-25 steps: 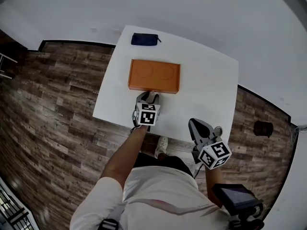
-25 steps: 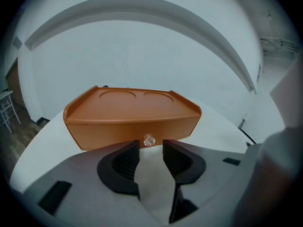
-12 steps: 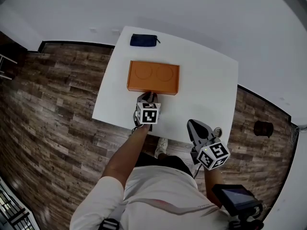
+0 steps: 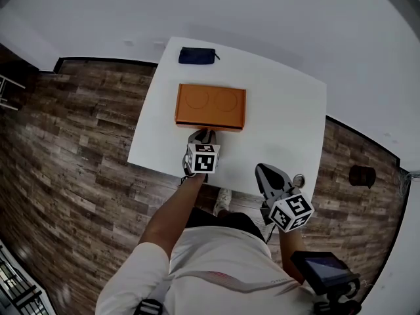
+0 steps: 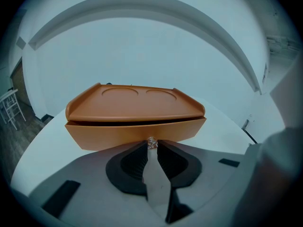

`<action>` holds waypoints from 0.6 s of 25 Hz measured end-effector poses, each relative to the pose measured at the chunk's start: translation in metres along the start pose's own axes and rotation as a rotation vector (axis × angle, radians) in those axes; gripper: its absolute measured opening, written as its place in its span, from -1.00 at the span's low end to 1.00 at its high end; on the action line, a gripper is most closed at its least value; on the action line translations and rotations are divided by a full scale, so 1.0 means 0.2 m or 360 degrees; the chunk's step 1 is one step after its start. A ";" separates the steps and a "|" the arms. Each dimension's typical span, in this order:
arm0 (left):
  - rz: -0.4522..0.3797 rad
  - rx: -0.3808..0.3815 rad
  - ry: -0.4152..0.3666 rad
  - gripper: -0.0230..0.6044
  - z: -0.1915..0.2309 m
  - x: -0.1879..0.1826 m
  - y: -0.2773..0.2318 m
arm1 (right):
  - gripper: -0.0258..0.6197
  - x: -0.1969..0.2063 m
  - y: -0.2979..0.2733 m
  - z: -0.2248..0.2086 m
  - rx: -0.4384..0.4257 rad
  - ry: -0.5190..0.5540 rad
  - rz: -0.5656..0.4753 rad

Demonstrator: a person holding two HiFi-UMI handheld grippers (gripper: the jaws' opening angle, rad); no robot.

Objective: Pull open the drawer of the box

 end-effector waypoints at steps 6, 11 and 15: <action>0.0022 0.0025 0.0028 -0.68 -0.02 0.08 0.09 | -0.91 -0.01 -0.01 0.02 -0.0023 0.0011 -0.0004; 0.0022 0.0030 0.0039 -0.68 -0.03 0.16 0.16 | -0.91 -0.01 -0.02 0.04 -0.0058 0.0024 -0.0003; 0.0040 0.0033 0.0040 -0.68 -0.06 0.24 0.22 | -0.91 0.00 -0.02 0.04 -0.0076 0.0029 0.0002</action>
Point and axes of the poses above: the fingertips, and each gripper's own axes: y backward along the fingers, z to its left, x out of its underside, the point moved 10 cm from there along y, backward along the fingers
